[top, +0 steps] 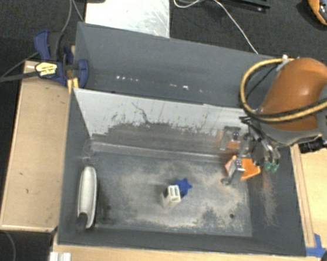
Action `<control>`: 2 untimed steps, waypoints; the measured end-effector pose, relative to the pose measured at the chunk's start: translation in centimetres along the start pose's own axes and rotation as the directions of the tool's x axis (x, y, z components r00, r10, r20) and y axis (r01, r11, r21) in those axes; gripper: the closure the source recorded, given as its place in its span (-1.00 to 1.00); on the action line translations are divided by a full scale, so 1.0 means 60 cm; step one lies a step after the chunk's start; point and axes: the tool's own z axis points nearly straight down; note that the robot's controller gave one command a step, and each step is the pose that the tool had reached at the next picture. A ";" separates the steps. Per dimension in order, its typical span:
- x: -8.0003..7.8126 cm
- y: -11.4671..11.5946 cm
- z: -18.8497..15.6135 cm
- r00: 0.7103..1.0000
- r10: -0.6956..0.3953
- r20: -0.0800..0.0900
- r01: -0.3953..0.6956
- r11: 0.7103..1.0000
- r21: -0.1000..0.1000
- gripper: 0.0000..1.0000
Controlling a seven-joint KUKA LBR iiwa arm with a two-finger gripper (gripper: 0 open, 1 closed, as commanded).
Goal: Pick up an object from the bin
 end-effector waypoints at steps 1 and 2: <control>-0.003 0.000 -0.008 1.000 -0.001 0.008 0.001 1.000 0.001 -1.00; -0.009 0.057 0.124 0.994 -0.111 0.001 0.111 0.994 -0.001 -1.00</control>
Offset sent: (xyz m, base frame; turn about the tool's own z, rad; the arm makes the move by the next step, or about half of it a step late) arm 0.0049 0.0331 -0.0732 -0.1151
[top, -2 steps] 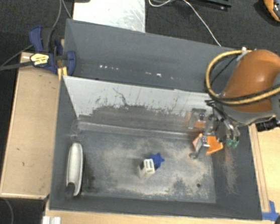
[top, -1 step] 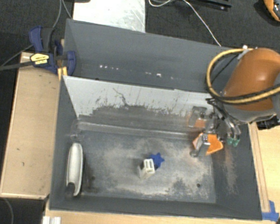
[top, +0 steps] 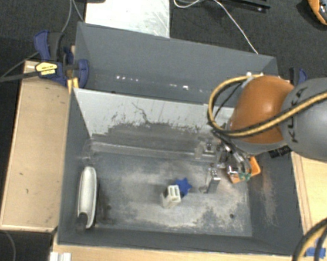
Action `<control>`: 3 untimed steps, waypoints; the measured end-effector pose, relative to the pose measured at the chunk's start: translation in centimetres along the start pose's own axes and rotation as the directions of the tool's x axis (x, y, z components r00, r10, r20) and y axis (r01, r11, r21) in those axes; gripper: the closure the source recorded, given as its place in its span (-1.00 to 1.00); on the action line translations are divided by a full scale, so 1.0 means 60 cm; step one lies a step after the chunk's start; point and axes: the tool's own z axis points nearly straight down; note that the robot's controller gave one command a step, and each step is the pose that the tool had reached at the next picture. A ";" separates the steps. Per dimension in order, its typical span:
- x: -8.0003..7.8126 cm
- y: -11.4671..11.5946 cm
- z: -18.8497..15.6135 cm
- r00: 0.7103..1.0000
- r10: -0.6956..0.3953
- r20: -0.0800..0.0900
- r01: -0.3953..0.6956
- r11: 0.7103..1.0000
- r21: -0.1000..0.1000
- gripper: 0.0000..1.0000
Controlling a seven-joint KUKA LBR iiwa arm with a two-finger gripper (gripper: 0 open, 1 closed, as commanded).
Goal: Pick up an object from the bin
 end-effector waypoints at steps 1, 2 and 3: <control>0.041 0.015 0.009 0.998 -0.064 0.007 0.064 0.998 0.002 -1.00; 0.023 0.072 0.040 1.000 0.029 0.006 -0.029 1.000 0.000 -1.00; 0.024 0.135 0.042 1.000 0.007 0.008 -0.007 1.000 0.002 1.00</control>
Offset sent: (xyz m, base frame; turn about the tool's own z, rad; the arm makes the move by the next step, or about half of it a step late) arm -0.0183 0.0482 -0.0278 0.0432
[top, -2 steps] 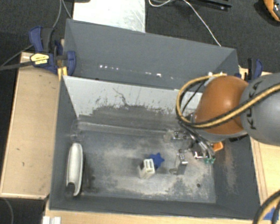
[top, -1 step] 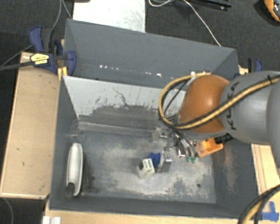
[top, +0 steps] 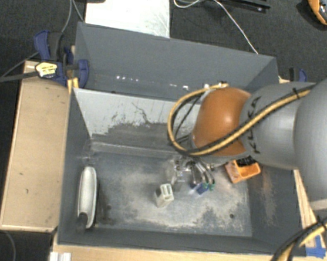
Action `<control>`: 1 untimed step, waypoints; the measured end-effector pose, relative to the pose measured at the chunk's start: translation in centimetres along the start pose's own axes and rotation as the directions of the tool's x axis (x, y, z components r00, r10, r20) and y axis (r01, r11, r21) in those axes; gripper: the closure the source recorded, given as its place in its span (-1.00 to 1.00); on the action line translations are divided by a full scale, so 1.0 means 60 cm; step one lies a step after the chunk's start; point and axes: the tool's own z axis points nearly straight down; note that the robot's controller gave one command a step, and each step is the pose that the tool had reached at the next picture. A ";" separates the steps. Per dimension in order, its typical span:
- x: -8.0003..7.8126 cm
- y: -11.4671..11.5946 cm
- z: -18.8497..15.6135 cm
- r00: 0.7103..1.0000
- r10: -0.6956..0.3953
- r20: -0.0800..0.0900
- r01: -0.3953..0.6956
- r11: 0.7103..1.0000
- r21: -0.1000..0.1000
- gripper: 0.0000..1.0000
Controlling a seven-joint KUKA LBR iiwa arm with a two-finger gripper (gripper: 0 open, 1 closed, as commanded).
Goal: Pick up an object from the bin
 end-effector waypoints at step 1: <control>0.000 0.000 0.000 1.000 -0.001 0.000 0.001 1.000 0.000 1.00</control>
Offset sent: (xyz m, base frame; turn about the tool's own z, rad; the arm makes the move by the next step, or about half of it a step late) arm 0.0015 -0.0441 0.1028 0.0272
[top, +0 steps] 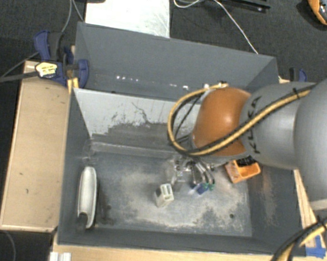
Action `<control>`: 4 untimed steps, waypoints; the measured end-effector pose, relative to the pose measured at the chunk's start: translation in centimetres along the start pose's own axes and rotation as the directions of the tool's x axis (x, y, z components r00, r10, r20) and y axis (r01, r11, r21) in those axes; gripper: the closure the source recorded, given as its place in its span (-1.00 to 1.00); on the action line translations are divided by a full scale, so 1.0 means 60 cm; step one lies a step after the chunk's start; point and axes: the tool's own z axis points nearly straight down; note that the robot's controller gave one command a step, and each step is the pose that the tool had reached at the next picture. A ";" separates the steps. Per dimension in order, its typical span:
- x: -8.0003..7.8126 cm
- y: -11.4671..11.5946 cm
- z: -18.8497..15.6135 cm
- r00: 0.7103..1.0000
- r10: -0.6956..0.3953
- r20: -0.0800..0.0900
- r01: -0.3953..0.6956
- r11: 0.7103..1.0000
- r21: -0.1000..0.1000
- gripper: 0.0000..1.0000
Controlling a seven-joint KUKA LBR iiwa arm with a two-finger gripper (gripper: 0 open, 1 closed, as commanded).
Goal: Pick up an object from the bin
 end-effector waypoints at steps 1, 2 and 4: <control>0.004 -0.005 -0.011 1.000 0.005 -0.005 -0.005 1.000 -0.001 1.00; 0.084 -0.064 -0.148 0.967 -0.254 0.000 0.254 0.967 0.000 -1.00; 0.003 -0.135 -0.127 0.953 -0.304 0.006 0.304 0.953 0.003 -1.00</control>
Offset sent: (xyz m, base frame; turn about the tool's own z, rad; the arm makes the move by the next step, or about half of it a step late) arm -0.0477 -0.0428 0.0878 -0.2572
